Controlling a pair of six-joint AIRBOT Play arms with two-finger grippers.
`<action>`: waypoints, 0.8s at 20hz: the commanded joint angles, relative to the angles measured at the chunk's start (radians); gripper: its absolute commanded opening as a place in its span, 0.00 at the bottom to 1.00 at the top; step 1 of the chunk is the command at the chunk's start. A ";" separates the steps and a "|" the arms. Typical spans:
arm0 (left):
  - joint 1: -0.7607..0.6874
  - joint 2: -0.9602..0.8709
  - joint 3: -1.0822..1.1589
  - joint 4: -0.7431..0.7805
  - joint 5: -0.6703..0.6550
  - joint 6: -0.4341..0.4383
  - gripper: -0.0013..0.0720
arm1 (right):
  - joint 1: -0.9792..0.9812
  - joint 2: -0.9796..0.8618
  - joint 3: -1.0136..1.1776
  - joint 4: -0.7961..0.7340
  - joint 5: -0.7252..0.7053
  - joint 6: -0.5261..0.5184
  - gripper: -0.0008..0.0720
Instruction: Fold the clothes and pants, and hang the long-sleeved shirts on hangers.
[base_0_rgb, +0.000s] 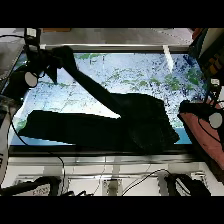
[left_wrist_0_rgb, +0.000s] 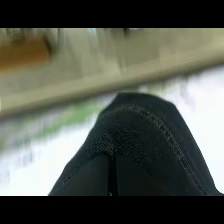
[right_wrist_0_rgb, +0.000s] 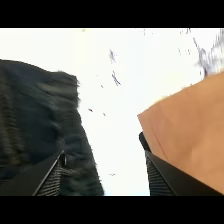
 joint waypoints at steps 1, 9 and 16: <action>0.055 -0.024 -0.005 0.147 -0.414 0.000 0.05 | -0.043 -0.117 0.000 0.006 0.004 0.000 0.77; 0.163 -0.134 -0.008 0.399 -0.777 -0.177 0.82 | -0.042 -0.200 0.000 0.028 -0.013 0.000 0.77; 0.328 -0.134 -0.008 0.336 -0.646 -0.749 0.81 | -0.042 -0.200 0.000 0.027 -0.037 0.000 0.77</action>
